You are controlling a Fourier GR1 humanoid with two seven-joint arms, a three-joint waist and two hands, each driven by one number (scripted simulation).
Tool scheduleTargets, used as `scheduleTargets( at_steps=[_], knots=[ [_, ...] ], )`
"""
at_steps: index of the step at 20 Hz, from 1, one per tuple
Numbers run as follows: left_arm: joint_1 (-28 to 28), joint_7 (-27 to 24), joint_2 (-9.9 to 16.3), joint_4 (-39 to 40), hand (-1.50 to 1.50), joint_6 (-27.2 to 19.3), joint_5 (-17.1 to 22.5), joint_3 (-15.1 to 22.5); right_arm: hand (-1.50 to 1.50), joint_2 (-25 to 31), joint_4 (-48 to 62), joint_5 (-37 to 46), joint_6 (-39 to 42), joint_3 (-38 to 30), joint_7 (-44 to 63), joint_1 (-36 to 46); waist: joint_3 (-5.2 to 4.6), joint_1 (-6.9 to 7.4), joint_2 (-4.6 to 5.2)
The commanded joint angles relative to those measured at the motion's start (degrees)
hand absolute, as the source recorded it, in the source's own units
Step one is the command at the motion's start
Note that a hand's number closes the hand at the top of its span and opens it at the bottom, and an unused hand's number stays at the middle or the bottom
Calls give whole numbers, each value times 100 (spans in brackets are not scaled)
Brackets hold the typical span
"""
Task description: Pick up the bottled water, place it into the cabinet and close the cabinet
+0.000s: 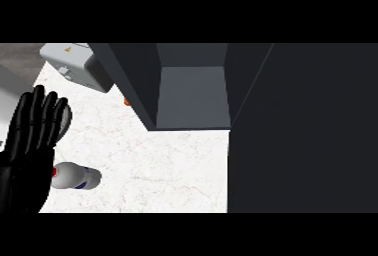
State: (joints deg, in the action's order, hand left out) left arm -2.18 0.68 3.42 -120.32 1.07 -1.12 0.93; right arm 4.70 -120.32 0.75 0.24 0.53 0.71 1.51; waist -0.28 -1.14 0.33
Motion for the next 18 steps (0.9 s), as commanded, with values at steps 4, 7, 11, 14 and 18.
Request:
scheduleTargets(
  at_steps=[4,7,11,14,18],
  knots=[
    [-739,-100,96,-815,-150,-198,50,-648,-150,122,-353,-22,319,-33,-207,-1093,28,143,-56],
    [-1089,595,-324,-940,-150,-943,820,-691,-150,-17,-646,-772,662,361,408,-1439,19,231,-99],
    [-2080,894,-335,-2051,-150,-1056,1197,-452,-150,118,-1522,-1141,836,395,775,-2083,26,175,-94],
    [-2614,643,-339,-2230,-150,-1063,1328,-352,-150,218,-1985,-1281,1157,327,477,-2959,28,100,-73],
    [-3440,150,-340,-2487,-150,-1108,1063,406,-150,265,-2506,-1453,1141,246,831,-3103,27,142,-70]
  ],
)
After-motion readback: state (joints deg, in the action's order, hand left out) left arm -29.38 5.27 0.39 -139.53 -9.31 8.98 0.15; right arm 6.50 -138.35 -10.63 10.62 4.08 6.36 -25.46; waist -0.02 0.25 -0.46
